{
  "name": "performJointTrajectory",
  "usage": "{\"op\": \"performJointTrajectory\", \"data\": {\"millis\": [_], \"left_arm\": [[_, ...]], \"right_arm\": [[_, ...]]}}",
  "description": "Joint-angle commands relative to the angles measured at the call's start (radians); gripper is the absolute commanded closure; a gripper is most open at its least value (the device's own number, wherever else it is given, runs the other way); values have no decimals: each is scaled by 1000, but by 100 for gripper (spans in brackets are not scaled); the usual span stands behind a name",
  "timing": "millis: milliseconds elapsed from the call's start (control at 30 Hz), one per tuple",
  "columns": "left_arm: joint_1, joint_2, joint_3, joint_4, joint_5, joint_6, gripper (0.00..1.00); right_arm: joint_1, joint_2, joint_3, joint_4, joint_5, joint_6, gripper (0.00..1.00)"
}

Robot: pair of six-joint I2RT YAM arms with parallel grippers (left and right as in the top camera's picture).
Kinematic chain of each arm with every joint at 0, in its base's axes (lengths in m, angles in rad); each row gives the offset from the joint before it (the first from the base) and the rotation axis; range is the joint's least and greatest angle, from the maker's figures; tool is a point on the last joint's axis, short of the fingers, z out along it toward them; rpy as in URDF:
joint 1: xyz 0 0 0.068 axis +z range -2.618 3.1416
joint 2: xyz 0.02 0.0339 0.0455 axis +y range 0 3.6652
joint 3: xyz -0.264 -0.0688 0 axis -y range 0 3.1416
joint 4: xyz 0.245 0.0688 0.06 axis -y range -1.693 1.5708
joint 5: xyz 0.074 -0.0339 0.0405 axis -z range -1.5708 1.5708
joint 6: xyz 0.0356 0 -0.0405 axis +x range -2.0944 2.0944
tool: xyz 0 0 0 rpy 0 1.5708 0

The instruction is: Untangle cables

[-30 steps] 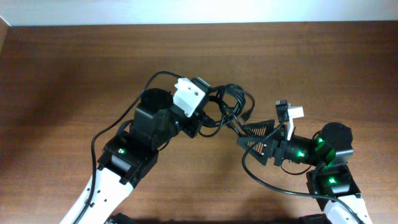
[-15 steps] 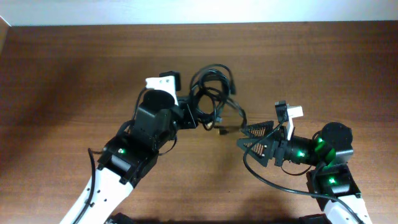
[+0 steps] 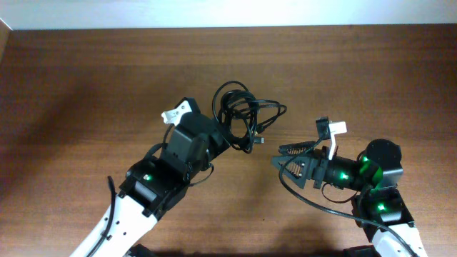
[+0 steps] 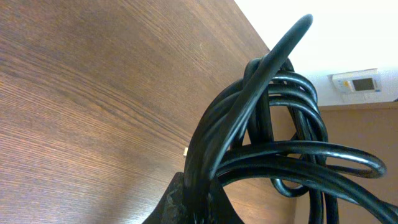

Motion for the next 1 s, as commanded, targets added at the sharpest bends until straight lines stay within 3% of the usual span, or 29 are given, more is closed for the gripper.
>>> {"op": "performJointTrajectory", "data": {"millis": [0, 433, 633, 800, 967], "left_arm": [[-32, 17, 12, 3, -55, -5, 100], [-72, 156, 12, 46, -136, -5, 100], [-86, 174, 12, 53, -138, -5, 100], [-163, 194, 12, 61, -272, -6, 100], [-201, 212, 12, 98, -288, -6, 100]], "right_arm": [[4, -9, 19, -27, 48, -23, 1], [152, 1, 19, -200, 459, -153, 1], [169, 15, 19, -199, 473, -161, 1], [169, 15, 19, -196, 476, -162, 1], [169, 15, 19, -197, 473, -169, 1]]}}
